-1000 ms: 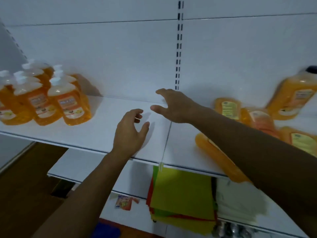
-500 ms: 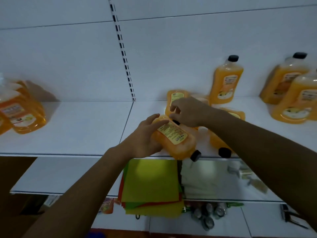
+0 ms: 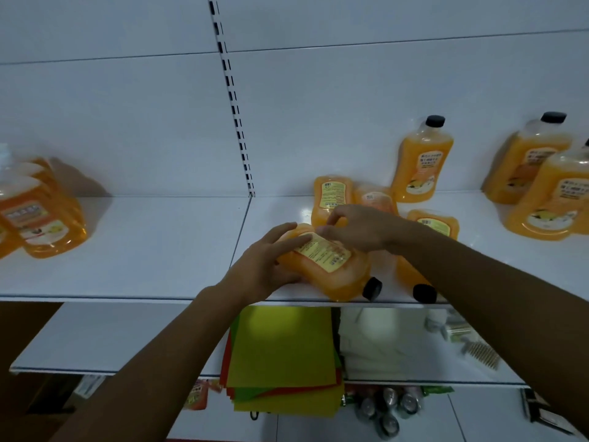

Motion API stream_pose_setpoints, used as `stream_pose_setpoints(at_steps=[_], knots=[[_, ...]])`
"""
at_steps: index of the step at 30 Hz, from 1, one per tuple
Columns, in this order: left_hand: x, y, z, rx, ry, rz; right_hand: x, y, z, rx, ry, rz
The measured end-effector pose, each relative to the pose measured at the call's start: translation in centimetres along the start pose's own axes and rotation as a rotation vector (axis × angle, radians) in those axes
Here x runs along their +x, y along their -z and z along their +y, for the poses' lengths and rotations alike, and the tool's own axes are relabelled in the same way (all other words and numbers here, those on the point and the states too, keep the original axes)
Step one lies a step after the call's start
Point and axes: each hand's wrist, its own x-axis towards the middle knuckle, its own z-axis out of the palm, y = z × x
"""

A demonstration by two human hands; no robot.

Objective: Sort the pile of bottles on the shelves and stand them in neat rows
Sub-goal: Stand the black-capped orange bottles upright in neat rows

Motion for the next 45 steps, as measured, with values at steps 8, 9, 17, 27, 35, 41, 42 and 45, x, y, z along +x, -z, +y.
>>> stream_pose_setpoints(at_steps=[8, 9, 17, 27, 35, 41, 42, 45], knots=[[2.1, 2.4, 1.7, -0.253, 0.196, 0.212, -1.4, 3.5, 0.0, 0.860, -0.062, -0.122], [2.8, 2.7, 2.2, -0.286, 0.197, 0.221, -1.7, 3.9, 0.2, 0.901, -0.038, -0.134], [9.1, 1.0, 7.9, -0.393, 0.054, 0.096, -6.2, 7.0, 3.2, 0.769, 0.086, 0.227], [15.3, -7.4, 15.8, -0.521, -0.099, -0.238, -14.9, 9.3, 9.1, 0.464, -0.140, 0.816], [19.4, -15.3, 20.0, -0.326, -0.200, -0.312, -18.1, 10.7, 16.1, 0.246, -0.284, 0.953], [23.3, -21.5, 21.8, -0.156, -0.114, -0.310, -17.6, 12.1, 23.7, 0.022, -0.362, 0.861], [23.8, -22.5, 22.1, -0.128, -0.120, -0.325, -17.7, 12.5, 24.8, 0.011, -0.362, 0.846], [24.7, -24.8, 22.8, -0.110, -0.079, -0.321, -17.7, 13.7, 27.3, -0.021, -0.331, 0.803]])
